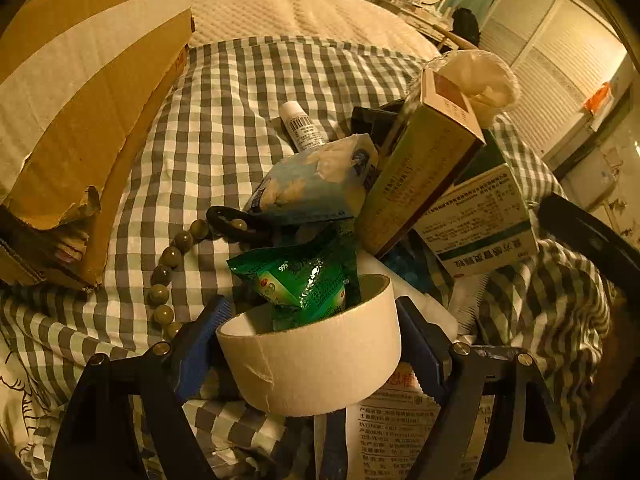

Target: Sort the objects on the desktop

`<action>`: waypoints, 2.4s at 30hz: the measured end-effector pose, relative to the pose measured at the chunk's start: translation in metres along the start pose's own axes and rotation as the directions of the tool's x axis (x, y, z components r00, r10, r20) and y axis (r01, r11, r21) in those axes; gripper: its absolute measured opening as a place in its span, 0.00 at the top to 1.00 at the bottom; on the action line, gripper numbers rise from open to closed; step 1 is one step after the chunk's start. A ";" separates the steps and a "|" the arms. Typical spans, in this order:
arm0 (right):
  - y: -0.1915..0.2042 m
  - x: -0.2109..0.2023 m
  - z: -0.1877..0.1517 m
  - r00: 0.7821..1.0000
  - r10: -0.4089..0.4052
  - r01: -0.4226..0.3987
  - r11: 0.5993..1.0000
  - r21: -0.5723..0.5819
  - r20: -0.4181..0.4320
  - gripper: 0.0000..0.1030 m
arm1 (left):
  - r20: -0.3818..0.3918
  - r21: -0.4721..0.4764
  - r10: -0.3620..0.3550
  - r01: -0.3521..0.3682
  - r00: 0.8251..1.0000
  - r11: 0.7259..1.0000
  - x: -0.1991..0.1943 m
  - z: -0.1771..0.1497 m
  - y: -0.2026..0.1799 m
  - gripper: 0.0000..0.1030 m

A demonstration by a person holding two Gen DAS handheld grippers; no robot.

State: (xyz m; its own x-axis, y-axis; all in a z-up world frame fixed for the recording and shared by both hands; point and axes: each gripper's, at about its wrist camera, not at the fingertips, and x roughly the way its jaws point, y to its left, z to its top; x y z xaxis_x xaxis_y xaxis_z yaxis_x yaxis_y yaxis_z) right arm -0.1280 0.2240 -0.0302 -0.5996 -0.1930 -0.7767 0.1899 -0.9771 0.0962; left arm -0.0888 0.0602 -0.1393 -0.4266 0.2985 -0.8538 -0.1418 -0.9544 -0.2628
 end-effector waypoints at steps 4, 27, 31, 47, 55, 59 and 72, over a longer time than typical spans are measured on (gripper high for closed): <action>0.001 0.015 0.011 1.000 0.012 -0.012 1.000 0.007 -0.017 0.08 | 0.064 -0.001 0.021 -0.021 0.998 1.000 -0.019 -0.007 0.004 0.18; 0.015 0.059 0.023 0.998 -0.033 0.035 0.998 0.047 -0.053 0.19 | 0.202 -0.042 0.083 -0.076 0.976 0.996 -0.041 0.002 0.022 0.18; 0.016 0.046 0.019 0.998 -0.047 0.048 0.998 0.043 -0.036 0.27 | 0.213 -0.026 0.088 -0.085 0.973 0.996 -0.045 0.000 0.020 0.18; 0.014 0.063 0.047 0.996 0.004 -0.024 0.975 -0.221 -0.088 0.00 | 0.188 -0.049 0.071 -0.062 0.980 0.997 -0.035 0.004 0.030 0.18; 0.024 0.085 0.046 0.971 0.153 -0.199 0.944 -0.264 -0.186 0.00 | 0.171 -0.062 0.068 -0.058 0.983 0.996 -0.029 0.005 0.034 0.18; 0.039 0.071 0.030 0.983 0.110 -0.156 0.918 -0.364 -0.144 0.00 | 0.175 -0.062 0.068 -0.058 0.982 0.996 -0.030 0.004 0.034 0.18; 0.049 0.049 0.010 0.992 0.032 -0.089 0.871 -0.484 -0.126 0.00 | 0.169 -0.070 0.064 -0.053 0.984 0.996 -0.030 0.004 0.037 0.18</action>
State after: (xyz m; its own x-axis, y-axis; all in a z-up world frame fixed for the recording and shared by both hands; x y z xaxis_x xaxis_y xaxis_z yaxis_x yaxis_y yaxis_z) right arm -0.1555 0.1659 -0.0575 -0.4907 -0.2110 -0.8454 0.5950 -0.7900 -0.1482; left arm -0.0848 0.0159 -0.1221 -0.5793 0.2343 -0.7808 -0.0565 -0.9670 -0.2482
